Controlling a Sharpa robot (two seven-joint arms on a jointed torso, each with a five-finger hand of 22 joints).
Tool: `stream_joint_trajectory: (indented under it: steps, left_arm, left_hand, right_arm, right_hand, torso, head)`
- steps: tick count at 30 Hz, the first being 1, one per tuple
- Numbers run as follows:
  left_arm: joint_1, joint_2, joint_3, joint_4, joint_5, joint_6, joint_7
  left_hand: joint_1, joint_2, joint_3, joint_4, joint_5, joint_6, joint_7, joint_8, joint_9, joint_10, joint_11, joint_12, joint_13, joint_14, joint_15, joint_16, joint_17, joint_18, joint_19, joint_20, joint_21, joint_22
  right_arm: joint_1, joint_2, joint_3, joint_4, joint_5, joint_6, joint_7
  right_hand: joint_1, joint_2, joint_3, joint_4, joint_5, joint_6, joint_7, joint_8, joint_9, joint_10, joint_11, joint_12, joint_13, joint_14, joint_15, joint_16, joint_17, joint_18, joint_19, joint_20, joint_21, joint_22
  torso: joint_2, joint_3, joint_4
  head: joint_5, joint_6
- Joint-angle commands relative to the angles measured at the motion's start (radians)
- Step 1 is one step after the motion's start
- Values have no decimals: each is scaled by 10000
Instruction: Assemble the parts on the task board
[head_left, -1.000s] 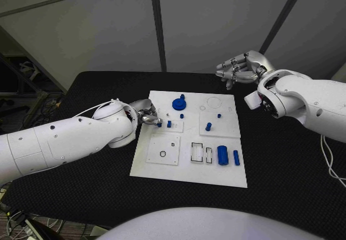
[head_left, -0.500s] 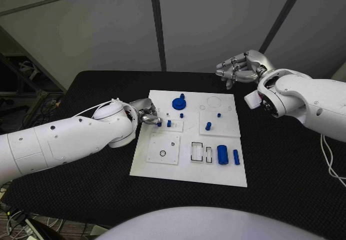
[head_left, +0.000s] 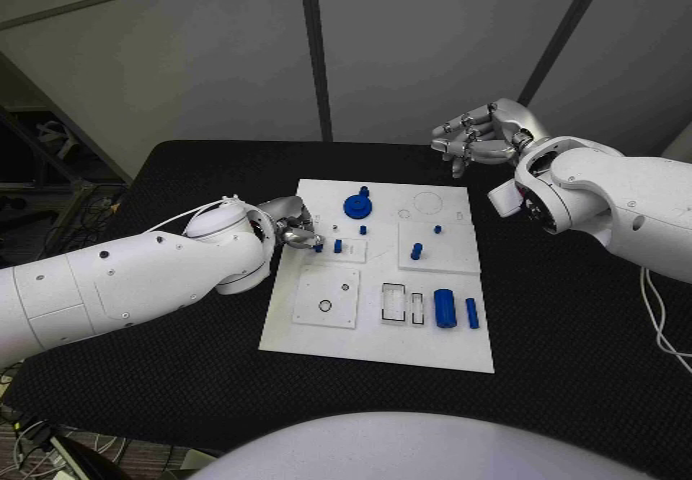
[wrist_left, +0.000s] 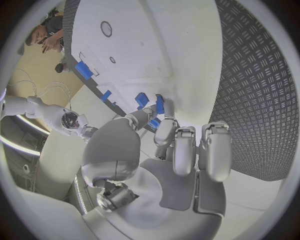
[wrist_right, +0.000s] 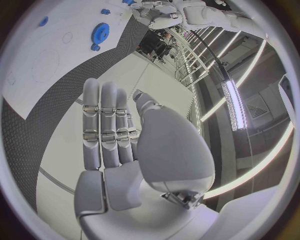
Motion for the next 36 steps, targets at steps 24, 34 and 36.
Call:
stream_joint_trajectory:
  steps: [24,34,36]
  left_arm:
    - [-64,-33,-32,44,84,553,-131]
    - [-63,-26,-31,-89,377,474,-121]
    - [-63,-22,-31,-126,458,453,-119]
  left_hand:
    - [334,277,65,-118,-33,-98,-53,114,12,-72,-60,-105,-68,1059,-45,24,2633,-409,723,-68,-37,1989]
    - [-399,12,-1264,664,-103,66,-112,204,-75,-88,-100,-94,-93,1059,-80,24,2633,-415,733,-72,-24,2018]
    - [-524,60,-1633,868,-103,82,-110,205,-103,-110,-98,-106,-118,1059,-82,24,2633,-413,730,-70,-32,2016]
  right_arm:
    - [-3,4,3,-2,22,135,66]
    - [-4,-8,3,-4,22,112,67]
    - [-4,-8,3,-8,22,106,65]
  right_hand:
    - [-103,56,-13,70,33,-85,12,-3,7,-60,30,-58,19,-14,7,-72,24,114,-68,23,-13,18]
    - [-131,49,-31,93,37,-88,14,-3,7,-74,35,-66,28,-21,12,-86,30,113,-76,26,-16,19]
    - [-134,49,-32,95,38,-89,14,-3,7,-75,36,-66,29,-22,13,-88,31,113,-77,26,-16,19]
  torso:
    - [3,3,-1]
    - [2,4,1]
    - [0,2,1]
  head:
    - [8,-22]
    - [-4,-37]
    - [-12,-36]
